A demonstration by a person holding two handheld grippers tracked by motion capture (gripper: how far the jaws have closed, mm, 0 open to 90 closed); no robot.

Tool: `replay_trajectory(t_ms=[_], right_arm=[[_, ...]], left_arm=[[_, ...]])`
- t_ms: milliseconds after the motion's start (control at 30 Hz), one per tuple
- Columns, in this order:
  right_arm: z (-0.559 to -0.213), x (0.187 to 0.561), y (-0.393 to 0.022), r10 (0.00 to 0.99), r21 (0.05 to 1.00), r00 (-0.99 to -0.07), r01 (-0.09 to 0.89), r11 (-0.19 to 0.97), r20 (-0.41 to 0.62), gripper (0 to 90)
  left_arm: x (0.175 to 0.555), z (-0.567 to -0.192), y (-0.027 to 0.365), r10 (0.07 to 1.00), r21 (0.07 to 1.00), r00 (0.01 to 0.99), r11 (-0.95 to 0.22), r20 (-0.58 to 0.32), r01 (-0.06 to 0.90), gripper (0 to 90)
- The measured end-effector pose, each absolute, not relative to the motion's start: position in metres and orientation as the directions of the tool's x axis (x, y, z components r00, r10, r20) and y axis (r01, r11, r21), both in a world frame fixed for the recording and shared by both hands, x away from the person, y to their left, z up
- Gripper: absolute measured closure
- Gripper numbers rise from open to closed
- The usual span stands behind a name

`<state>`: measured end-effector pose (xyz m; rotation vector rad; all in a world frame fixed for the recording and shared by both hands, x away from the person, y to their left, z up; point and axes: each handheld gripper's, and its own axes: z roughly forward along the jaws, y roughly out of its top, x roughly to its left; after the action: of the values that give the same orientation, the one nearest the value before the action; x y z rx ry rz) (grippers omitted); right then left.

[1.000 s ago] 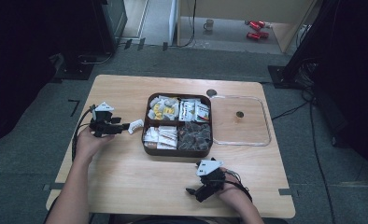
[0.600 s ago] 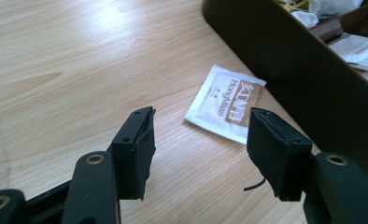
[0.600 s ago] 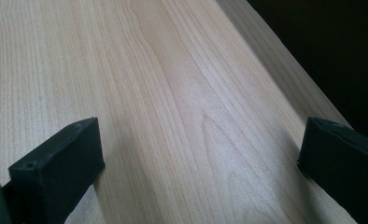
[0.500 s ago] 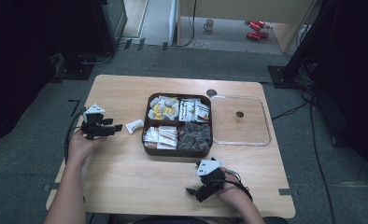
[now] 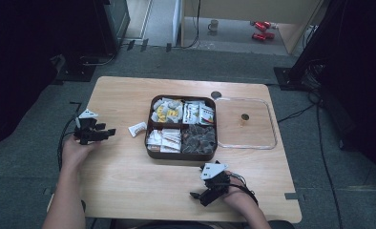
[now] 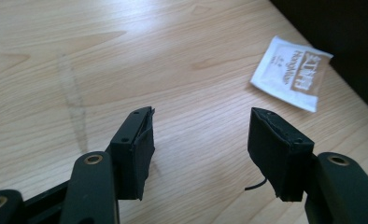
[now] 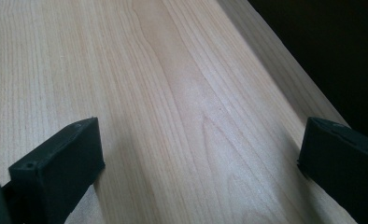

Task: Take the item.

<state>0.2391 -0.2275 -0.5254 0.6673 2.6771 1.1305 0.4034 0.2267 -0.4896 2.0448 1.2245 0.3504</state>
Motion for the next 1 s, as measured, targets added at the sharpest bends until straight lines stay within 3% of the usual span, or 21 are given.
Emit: replay_trajectory(t_ms=[567, 1000], right_arm=[[-0.525, 0.239, -0.227, 0.459, 0.712, -0.888, 0.338, 0.615, 0.026, 0.0], [-0.525, 0.239, -0.227, 0.459, 0.712, -0.888, 0.339, 0.615, 0.026, 0.0]], left_arm=[[0.407, -0.503, 0.24, 0.879, 0.664, 0.47, -0.304, -0.081, 0.683, 39.3], [0.402, -0.51, 0.239, 0.883, 0.705, 0.468, -0.327, -0.008, 0.629, 33.1]])
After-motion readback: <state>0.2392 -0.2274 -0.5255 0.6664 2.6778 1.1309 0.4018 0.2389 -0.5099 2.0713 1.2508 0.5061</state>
